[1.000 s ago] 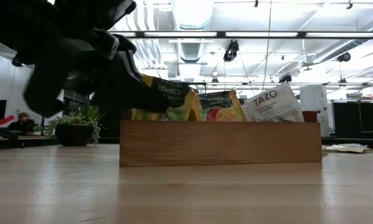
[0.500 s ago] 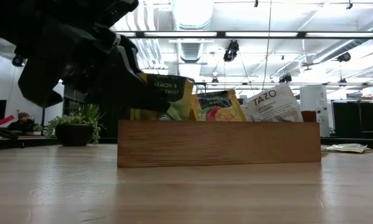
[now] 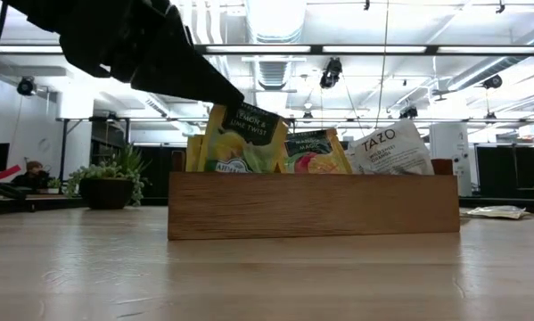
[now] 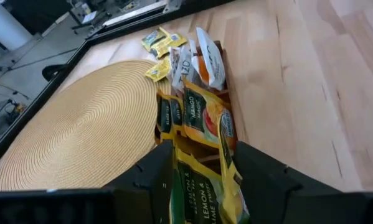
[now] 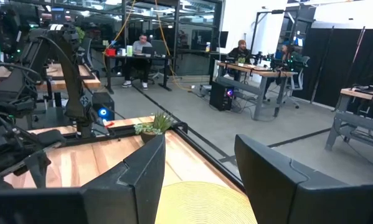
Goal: Pick & Place Tea
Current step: Put the yellow tea bag into the left section of the wooden organizer
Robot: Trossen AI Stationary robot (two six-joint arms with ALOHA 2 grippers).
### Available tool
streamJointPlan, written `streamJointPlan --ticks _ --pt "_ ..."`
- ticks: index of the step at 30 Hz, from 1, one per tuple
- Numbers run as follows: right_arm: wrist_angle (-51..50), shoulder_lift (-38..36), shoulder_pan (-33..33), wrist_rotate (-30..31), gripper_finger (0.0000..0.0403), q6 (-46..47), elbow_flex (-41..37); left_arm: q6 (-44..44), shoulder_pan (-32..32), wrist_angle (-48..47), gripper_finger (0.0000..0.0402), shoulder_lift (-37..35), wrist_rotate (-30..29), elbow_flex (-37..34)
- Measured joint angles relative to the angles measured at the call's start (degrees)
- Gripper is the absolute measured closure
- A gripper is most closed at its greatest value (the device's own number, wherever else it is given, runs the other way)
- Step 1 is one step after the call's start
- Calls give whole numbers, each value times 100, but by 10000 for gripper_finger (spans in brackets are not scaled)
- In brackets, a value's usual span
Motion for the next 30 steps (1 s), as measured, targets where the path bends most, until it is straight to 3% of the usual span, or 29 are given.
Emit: streamJointPlan --ticks 6,10,13,18,30 --pt "2 4 2 0 211 10 0 -4 0 11 239 9 90 0" --pt "2 4 2 0 211 8 0 -10 2 -9 248 96 566 -9" --pt "2 3 2 0 211 8 0 -9 9 -19 285 107 667 -15" --pt "0 2 2 0 211 8 0 72 9 -26 388 109 666 -22" --pt "-2 -1 2 0 211 5 0 -322 9 -186 401 114 620 -162"
